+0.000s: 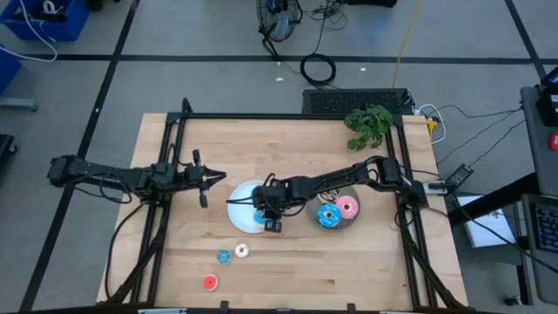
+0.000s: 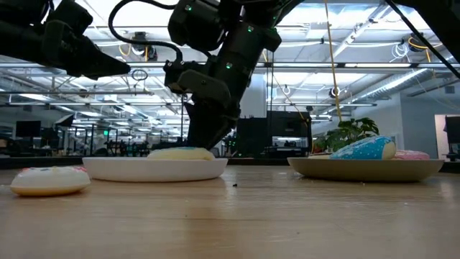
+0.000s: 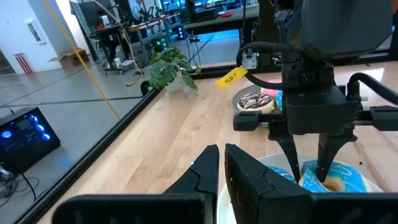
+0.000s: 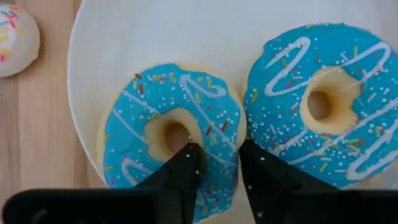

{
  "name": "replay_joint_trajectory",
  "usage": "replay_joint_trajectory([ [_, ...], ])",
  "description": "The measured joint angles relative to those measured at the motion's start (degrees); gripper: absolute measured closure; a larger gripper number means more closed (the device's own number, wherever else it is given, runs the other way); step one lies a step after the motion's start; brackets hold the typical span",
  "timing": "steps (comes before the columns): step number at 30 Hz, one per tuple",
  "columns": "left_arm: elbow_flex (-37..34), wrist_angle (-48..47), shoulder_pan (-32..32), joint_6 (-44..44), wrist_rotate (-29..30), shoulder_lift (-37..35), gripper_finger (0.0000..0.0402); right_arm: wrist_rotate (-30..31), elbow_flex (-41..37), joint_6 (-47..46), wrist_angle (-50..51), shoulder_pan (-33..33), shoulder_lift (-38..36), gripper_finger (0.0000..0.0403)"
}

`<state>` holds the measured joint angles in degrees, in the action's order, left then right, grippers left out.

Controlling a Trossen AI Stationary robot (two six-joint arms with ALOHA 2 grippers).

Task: Pick & Place donuts
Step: Put the large light blue donut on the white plate, then put the small white donut on the white plate

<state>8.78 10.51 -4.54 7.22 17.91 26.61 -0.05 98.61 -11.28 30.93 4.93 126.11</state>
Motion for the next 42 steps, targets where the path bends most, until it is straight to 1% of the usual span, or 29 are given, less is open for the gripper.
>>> replay_joint_trajectory([
  [10,0.0,0.0,0.0,0.0,-0.3,0.0,0.0366,0.1,0.2,-1.5,-0.1,0.0,-2.9,0.0237],
  [14,0.0,0.0,0.0,0.0,-0.4,0.0,0.0366,0.1,0.2,-1.7,-0.3,0.0,-2.9,0.0224],
  [18,0.0,0.0,0.0,0.0,-0.7,0.0,0.0366,0.0,0.2,-1.7,-0.3,0.0,-2.9,0.0221],
  [20,0.0,0.0,0.0,0.0,-1.0,0.0,0.0366,-1.0,0.1,0.0,0.6,0.3,-3.7,0.0229],
  [23,0.0,0.0,0.0,-0.1,-1.0,0.0,0.0366,-1.3,0.1,2.8,1.9,1.2,-5.6,0.0255],
  [26,0.0,0.0,0.0,-0.1,-0.9,0.0,0.0366,-1.5,-0.2,4.3,1.7,2.6,-8.2,0.0301],
  [29,0.0,0.1,0.0,-0.1,-0.9,0.0,0.0366,-1.3,-2.1,6.9,-1.7,4.0,-12.6,0.0362],
  [30,0.0,0.1,0.0,-0.2,-0.9,0.0,0.0366,-1.3,-3.2,7.5,-3.2,4.3,-14.4,0.0381],
  [31,0.0,0.0,0.0,-0.2,-0.9,0.0,0.0366,-1.3,-4.7,7.8,-4.5,4.4,-16.4,0.0391],
  [35,0.0,-0.2,0.0,-0.4,-1.4,0.0,0.0366,-1.3,-14.5,8.1,-11.5,4.3,-26.5,0.0394],
  [38,0.0,-0.2,0.0,-0.3,-1.4,0.0,0.0366,-1.4,-25.7,8.1,-20.6,3.7,-36.4,0.0401],
  [42,0.0,-0.4,-0.1,-0.5,-1.4,0.0,0.0366,-1.4,-43.7,6.2,-35.9,2.3,-49.1,0.0402],
])
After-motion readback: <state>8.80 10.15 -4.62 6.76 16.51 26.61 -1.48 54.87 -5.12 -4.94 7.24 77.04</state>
